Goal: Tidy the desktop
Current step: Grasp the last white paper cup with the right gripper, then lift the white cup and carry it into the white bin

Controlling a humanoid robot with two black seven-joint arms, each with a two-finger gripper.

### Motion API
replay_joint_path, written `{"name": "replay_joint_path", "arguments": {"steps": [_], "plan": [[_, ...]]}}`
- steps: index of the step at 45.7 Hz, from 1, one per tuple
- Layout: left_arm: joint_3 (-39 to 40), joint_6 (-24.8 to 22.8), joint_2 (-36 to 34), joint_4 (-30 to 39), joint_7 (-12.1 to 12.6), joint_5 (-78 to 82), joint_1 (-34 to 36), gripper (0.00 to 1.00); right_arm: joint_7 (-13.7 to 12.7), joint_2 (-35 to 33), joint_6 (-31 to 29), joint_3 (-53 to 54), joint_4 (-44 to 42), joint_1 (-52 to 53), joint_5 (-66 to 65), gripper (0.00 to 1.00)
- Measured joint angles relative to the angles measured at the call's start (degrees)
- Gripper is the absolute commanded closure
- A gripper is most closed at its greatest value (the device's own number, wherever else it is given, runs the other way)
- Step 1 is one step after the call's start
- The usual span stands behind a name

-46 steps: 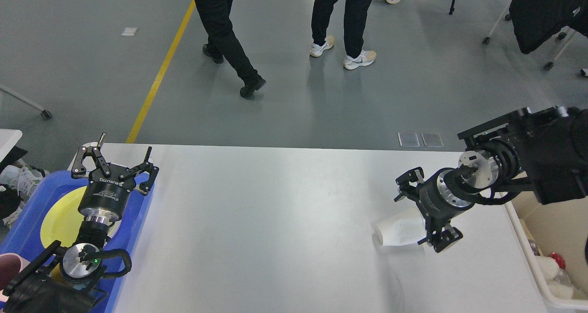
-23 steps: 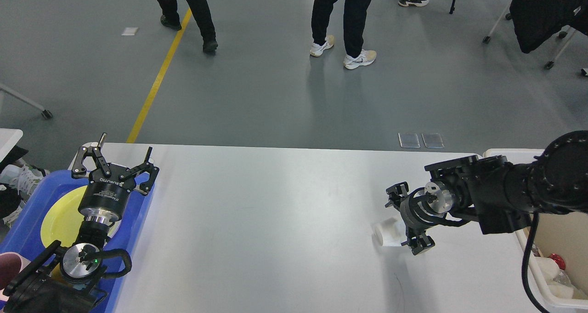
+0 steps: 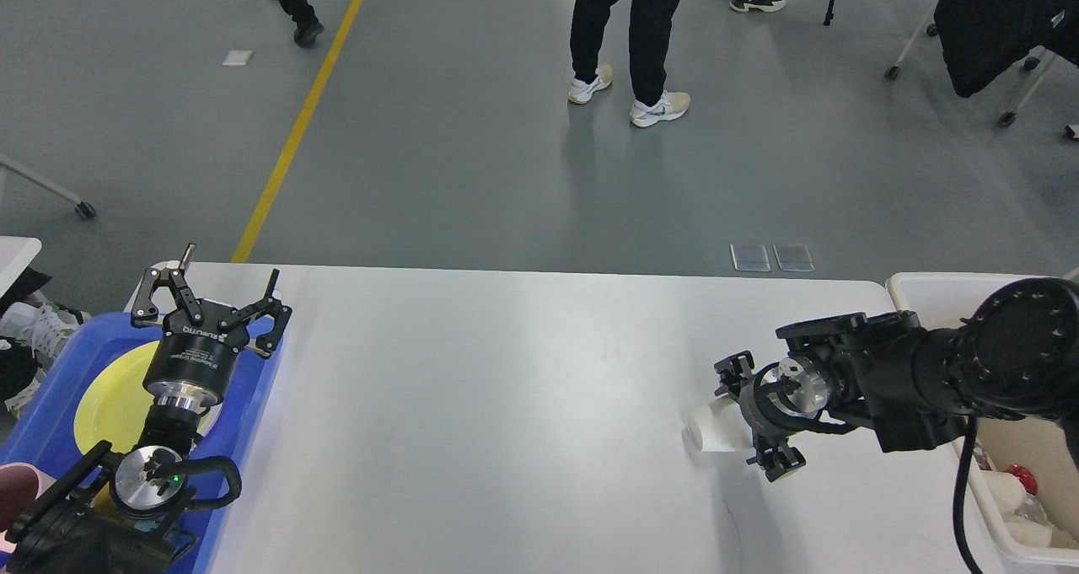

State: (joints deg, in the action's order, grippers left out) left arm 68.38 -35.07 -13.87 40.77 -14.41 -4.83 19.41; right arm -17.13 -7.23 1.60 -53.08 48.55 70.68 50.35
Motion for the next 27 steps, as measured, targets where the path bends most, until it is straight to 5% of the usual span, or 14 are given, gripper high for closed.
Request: {"name": "replay_joint_path", "arguments": {"steps": [11, 23, 27], "plan": [[0.00, 0.00, 0.00, 0.00, 0.00, 0.00, 0.00, 0.04, 0.00, 0.02, 0.23, 0.95, -2.63, -2.39, -0.25, 0.04], [0.00, 0.00, -0.01, 0.00, 0.00, 0.00, 0.00, 0.04, -0.05, -0.15, -0.32, 4.53, -4.26, -4.12, -0.33, 0.60], [0.00, 0.00, -0.01, 0.00, 0.00, 0.00, 0.00, 0.04, -0.05, -0.15, -0.43, 4.64, -3.80, -3.92, -0.33, 0.68]]}}
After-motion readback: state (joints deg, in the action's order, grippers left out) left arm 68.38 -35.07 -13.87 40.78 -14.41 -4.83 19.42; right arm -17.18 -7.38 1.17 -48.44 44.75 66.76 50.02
